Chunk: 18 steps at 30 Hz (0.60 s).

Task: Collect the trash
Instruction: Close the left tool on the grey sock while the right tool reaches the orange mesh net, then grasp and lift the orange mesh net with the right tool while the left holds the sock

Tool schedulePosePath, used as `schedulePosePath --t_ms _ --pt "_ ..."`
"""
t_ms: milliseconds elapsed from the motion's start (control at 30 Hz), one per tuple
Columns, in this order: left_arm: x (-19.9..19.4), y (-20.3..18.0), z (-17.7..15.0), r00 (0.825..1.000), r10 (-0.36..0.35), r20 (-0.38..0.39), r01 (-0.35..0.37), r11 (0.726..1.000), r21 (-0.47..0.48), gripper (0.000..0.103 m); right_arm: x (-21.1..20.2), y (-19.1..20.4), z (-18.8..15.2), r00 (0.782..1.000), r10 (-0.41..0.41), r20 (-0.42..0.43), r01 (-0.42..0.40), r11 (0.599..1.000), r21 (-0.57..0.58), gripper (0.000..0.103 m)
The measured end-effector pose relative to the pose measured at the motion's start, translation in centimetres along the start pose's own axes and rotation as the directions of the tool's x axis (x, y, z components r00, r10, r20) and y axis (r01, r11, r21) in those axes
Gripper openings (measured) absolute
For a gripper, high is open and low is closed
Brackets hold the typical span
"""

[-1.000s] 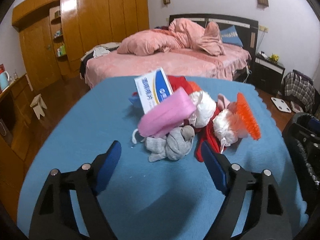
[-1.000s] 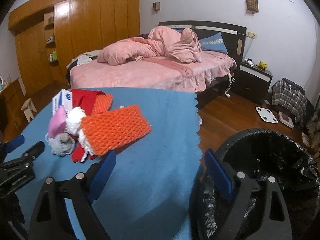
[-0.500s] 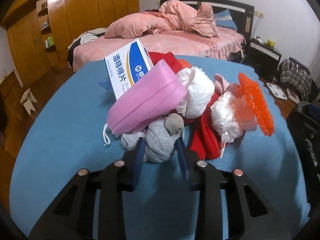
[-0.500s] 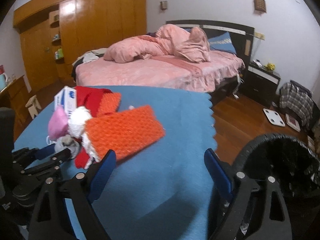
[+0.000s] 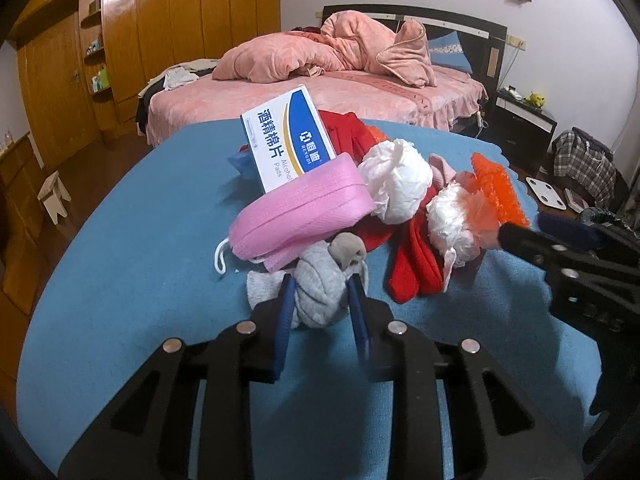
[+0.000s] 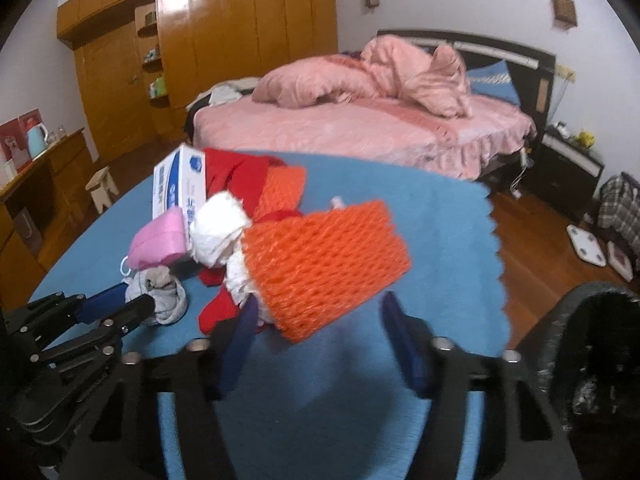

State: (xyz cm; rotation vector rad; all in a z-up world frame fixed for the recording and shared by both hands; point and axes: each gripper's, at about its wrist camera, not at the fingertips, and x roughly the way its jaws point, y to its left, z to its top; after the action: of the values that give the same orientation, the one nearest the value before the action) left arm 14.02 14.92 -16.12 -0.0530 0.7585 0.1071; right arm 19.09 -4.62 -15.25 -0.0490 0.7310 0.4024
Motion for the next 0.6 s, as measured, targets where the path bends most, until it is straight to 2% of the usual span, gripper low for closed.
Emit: schedulePosePath --t_ms 33,100,233,400,500,567,600 --pt "0.0 0.0 -0.1 1.0 0.0 0.0 0.0 1.0 0.003 0.026 0.4 0.0 -0.1 1.0 0.013 -0.017 -0.013 1.0 -0.007 0.029" --pt "0.0 0.0 -0.2 1.0 -0.002 -0.001 0.002 1.0 0.009 0.026 0.7 -0.1 -0.4 0.999 0.03 -0.039 -0.031 0.999 -0.018 0.017" --pt "-0.4 -0.4 0.0 1.0 -0.02 -0.003 0.02 1.0 0.014 0.026 -0.4 -0.6 -1.0 0.998 0.038 -0.052 -0.04 0.998 -0.037 0.013" --pt "-0.9 -1.2 -0.4 0.999 -0.043 -0.006 0.043 0.999 0.027 0.026 -1.8 -1.4 -2.7 0.992 0.001 -0.123 -0.013 0.996 -0.093 0.013" --pt "-0.7 -1.5 -0.7 0.999 -0.042 -0.018 0.042 0.999 0.028 0.026 -2.1 -2.3 -4.0 0.985 -0.017 -0.17 0.002 0.996 -0.086 0.015" --pt "-0.7 -1.6 -0.7 0.999 -0.044 -0.022 0.045 0.999 0.027 0.026 -2.4 -2.9 -4.3 0.984 -0.009 -0.178 -0.002 0.998 -0.062 0.025" --pt "-0.7 -1.7 -0.8 0.999 -0.046 -0.021 0.047 0.999 0.027 0.026 -2.7 -3.1 -4.4 0.985 -0.005 -0.173 -0.003 0.999 -0.048 0.037"
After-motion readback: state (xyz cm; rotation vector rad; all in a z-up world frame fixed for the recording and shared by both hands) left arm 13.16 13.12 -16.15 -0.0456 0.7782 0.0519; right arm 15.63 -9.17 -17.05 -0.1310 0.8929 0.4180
